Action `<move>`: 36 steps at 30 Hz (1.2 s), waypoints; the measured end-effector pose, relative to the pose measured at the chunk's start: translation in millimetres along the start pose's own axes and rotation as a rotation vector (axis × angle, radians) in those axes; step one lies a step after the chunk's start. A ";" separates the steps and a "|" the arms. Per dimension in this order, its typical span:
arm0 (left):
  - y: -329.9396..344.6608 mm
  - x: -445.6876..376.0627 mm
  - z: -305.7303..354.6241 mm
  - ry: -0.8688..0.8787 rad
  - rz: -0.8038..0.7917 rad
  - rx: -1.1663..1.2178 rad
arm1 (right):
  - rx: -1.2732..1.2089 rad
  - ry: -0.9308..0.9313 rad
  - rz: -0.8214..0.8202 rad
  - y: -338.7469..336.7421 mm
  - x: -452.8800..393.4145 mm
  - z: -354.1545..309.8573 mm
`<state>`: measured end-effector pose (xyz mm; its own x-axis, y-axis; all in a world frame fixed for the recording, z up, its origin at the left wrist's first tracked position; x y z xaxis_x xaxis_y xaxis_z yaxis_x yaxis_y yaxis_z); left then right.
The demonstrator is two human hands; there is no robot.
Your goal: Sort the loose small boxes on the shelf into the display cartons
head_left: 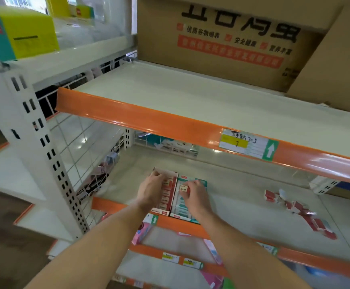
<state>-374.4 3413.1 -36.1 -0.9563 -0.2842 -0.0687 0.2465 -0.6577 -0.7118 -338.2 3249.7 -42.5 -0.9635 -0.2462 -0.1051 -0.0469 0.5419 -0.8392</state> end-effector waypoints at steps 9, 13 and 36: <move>-14.4 -21.3 -10.8 0.085 0.004 -0.248 | 0.038 -0.039 -0.034 19.6 -24.6 -18.5; -13.6 -29.8 -20.3 0.084 0.025 -0.216 | 0.074 -0.036 -0.050 27.9 -39.4 -23.2; -16.4 -64.3 -33.0 0.258 -0.217 -0.355 | 0.094 -0.114 -0.061 41.2 -69.6 -27.1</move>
<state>-322.2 3465.2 -43.1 -0.9985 0.0448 -0.0310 0.0110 -0.3910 -0.9203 -280.2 3311.0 -55.3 -0.9233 -0.3687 -0.1074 -0.0748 0.4472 -0.8913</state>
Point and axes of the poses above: each hand's wrist, its own x-axis away from the middle knuckle, its own y-axis out of the palm, z = x × y, the point moved 2 cm from there along -x, towards the middle knuckle, and after that the axes turned 2 degrees about z, right-handed, at the moved point
